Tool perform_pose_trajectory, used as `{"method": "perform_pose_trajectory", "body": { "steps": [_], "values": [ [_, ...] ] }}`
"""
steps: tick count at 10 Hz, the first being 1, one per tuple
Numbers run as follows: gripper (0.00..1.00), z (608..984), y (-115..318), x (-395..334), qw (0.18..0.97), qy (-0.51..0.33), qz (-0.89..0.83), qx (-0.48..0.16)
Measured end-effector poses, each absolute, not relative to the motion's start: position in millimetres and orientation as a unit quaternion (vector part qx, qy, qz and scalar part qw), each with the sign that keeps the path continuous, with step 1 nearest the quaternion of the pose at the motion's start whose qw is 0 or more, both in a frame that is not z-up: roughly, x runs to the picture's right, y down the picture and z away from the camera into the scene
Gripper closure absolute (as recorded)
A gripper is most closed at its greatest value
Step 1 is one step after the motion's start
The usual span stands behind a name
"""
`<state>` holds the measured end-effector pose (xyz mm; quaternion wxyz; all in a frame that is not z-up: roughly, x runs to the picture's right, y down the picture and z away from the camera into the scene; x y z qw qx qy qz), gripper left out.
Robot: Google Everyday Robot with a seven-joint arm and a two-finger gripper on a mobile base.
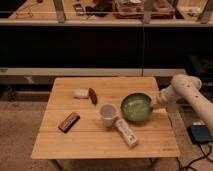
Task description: Drag the ceramic bowl in a circle
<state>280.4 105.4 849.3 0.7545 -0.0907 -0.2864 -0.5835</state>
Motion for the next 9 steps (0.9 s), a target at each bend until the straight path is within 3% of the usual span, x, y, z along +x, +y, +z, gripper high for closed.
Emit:
{"method": "perform_pose_trajectory", "body": {
  "steps": [4,9],
  "values": [
    [1.0,875.7,84.8,224.8,0.746,-0.312,-0.586,-0.052],
    [1.0,951.1,30.3,221.7,0.774,-0.29,-0.563,-0.033]
  ]
}}
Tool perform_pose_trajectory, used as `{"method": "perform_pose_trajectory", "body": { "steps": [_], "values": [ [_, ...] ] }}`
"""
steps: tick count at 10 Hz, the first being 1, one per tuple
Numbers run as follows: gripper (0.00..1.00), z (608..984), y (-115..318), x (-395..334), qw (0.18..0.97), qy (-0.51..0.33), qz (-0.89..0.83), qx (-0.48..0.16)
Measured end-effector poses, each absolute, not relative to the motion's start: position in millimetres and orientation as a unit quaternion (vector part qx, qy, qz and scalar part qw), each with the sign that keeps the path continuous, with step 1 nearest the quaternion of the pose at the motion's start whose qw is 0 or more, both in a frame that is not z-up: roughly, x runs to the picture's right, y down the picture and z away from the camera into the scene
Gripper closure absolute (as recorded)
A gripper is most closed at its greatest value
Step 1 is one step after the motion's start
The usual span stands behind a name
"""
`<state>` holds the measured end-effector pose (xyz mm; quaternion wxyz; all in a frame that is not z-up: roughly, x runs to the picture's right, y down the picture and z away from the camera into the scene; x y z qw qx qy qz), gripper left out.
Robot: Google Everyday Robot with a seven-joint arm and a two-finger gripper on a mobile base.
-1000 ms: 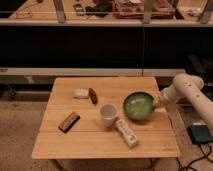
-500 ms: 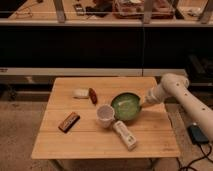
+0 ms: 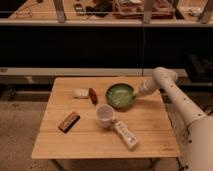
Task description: Drag the ceramic bowl in a circle
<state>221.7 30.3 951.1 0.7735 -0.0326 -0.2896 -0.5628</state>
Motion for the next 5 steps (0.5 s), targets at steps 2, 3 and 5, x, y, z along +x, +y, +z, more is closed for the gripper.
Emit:
{"method": "perform_pose_trajectory", "body": {
  "steps": [2,3,5],
  "values": [
    [1.0,966.9,14.4,249.3,0.788,-0.264,-0.555,-0.038],
    [1.0,969.7,8.2,267.0,0.796,-0.25,-0.55,-0.042],
    [1.0,968.0,5.7,307.2,0.807,-0.223,-0.544,-0.058]
  ]
}}
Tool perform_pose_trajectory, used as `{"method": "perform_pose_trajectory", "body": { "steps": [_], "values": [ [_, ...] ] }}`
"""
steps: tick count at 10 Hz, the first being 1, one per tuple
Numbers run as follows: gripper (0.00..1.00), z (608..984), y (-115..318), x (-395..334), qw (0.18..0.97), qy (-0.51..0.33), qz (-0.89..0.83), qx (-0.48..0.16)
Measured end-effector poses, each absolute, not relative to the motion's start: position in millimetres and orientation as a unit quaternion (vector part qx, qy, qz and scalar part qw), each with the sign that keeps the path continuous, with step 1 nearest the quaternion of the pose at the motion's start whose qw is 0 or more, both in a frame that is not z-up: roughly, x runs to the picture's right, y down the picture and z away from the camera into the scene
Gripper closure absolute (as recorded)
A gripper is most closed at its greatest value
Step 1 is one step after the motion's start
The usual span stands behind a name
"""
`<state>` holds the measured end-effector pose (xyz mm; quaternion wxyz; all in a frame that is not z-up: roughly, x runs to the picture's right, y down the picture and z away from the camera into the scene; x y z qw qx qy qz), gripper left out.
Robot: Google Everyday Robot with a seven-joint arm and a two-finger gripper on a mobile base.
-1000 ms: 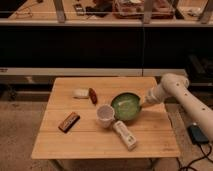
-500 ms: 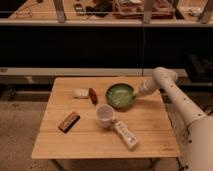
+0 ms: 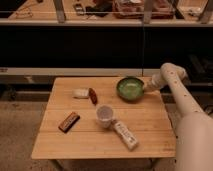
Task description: Drag the ceramic bowl in a circle
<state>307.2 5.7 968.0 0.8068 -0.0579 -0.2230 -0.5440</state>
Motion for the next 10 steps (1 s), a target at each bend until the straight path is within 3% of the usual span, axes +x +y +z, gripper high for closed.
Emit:
{"method": "perform_pose_trajectory", "body": {
  "steps": [6,10],
  "values": [
    [1.0,912.9,67.0,399.3,0.806,-0.2,-0.543,-0.128],
    [1.0,855.0,85.5,368.7,0.779,-0.193,-0.582,-0.128]
  ]
}}
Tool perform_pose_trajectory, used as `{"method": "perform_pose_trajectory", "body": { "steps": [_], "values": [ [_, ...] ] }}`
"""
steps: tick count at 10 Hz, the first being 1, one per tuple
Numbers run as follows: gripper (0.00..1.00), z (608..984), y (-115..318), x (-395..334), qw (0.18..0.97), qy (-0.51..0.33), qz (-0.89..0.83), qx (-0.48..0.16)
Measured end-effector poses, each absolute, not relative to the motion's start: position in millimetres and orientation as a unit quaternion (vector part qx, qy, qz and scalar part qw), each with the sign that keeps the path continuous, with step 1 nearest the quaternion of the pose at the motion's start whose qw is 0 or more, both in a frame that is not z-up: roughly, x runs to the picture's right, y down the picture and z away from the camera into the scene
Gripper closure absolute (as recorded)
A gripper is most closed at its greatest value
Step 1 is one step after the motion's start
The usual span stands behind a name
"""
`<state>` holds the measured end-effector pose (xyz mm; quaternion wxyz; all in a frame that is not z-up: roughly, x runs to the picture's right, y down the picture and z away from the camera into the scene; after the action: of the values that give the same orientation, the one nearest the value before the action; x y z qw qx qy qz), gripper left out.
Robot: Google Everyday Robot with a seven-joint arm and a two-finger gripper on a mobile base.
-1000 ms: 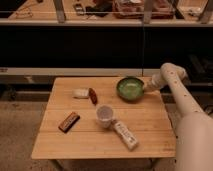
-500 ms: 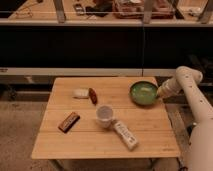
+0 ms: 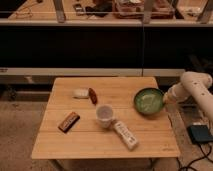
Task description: Drag the ceramic bowl in a circle
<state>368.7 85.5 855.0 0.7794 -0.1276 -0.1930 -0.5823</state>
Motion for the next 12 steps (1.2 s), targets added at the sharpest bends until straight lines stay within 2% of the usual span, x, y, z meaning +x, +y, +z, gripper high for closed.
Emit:
{"method": "perform_pose_trajectory", "body": {
  "steps": [3,6,12],
  "values": [
    [1.0,835.9,113.9,297.9,0.752,-0.244,-0.601,-0.113],
    [1.0,847.2,118.8,250.2,0.741,-0.283,-0.601,-0.094],
    [1.0,904.8,44.8,217.4,0.782,-0.282,-0.555,-0.04]
  ]
}}
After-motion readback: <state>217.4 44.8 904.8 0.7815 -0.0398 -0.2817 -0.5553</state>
